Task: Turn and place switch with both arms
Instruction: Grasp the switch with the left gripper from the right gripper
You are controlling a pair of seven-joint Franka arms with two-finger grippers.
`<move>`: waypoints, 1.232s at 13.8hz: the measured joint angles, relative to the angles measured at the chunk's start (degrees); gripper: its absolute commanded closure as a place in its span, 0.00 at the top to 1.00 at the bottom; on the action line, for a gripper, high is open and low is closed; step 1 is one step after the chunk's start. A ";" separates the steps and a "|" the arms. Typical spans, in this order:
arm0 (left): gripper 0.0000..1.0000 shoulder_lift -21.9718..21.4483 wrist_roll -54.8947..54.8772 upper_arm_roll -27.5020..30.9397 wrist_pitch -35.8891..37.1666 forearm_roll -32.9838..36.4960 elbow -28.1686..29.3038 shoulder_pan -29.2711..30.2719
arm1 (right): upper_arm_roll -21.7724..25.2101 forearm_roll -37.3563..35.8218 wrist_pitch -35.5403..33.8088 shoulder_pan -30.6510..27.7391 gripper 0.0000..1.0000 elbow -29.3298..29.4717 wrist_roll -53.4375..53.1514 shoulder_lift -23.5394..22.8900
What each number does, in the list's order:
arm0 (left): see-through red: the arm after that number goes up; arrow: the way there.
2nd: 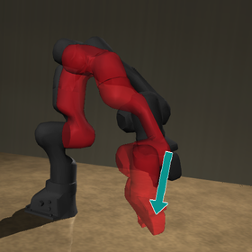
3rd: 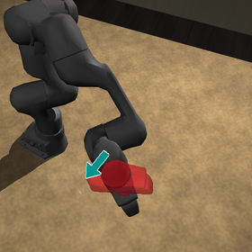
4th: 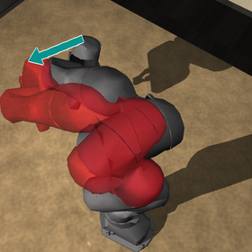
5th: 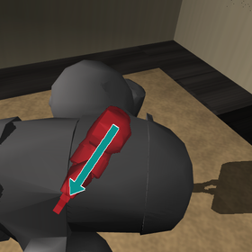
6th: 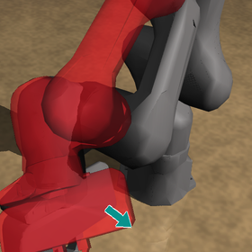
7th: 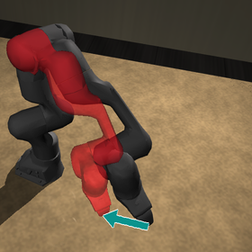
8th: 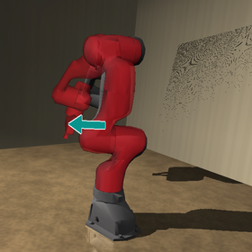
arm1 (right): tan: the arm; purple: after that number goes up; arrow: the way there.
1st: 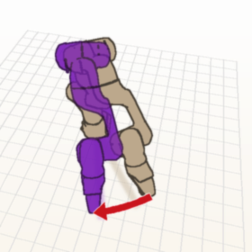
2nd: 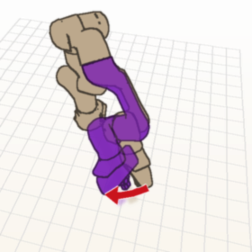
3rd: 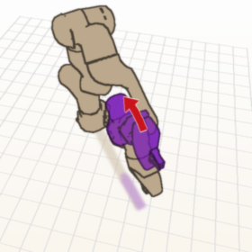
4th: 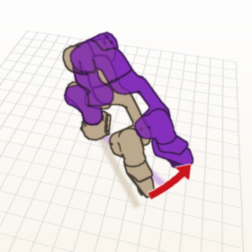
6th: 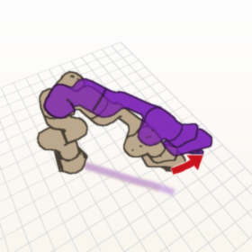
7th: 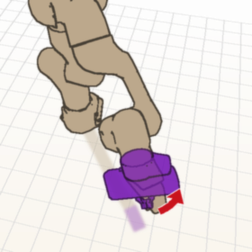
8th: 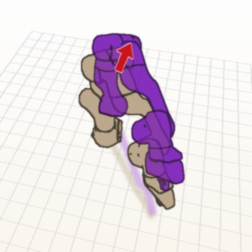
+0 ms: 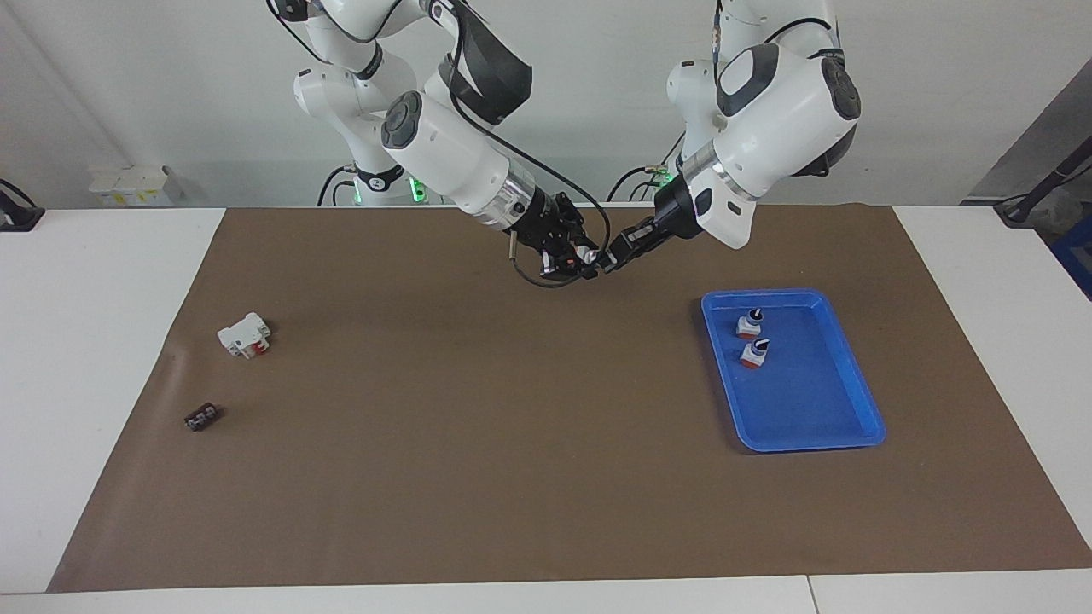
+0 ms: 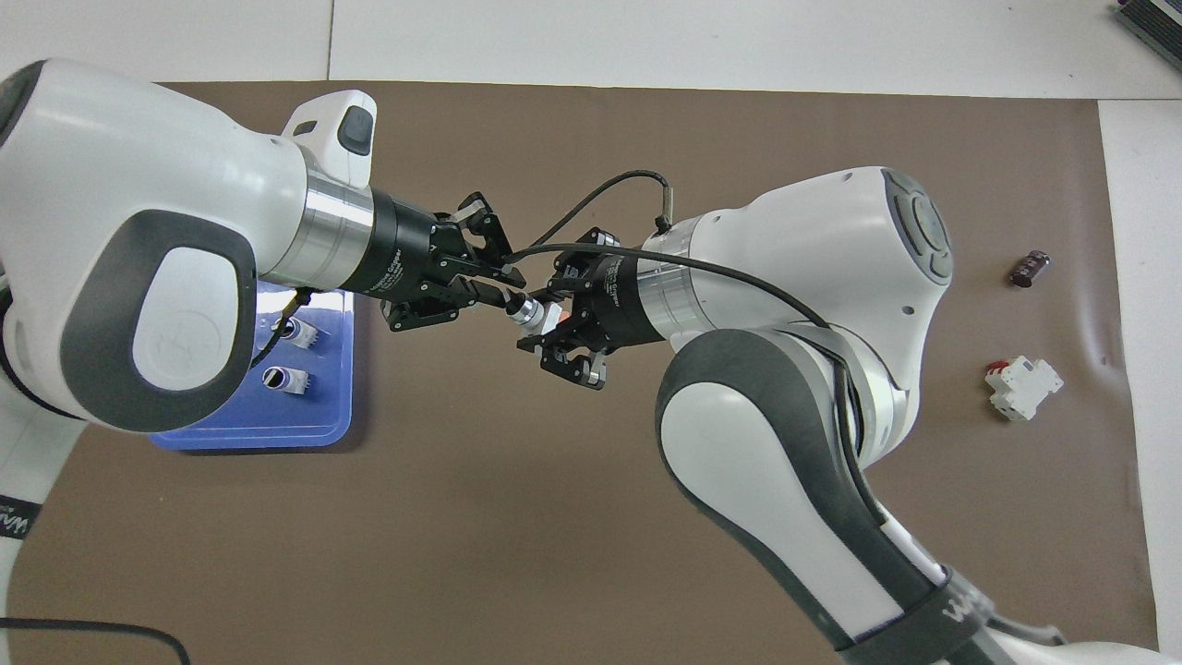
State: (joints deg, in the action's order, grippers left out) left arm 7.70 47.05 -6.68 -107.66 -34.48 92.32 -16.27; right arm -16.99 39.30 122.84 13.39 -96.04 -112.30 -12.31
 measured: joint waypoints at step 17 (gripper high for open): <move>0.00 -1.20 -66.87 -0.42 1.78 2.51 -0.56 -0.71 | -0.36 0.00 -0.12 0.55 0.00 0.08 0.00 -0.26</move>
State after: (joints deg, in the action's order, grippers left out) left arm 6.50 -19.82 -7.10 -105.88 -31.97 91.76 -16.98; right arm -17.34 39.29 122.72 13.94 -95.96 -112.30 -12.56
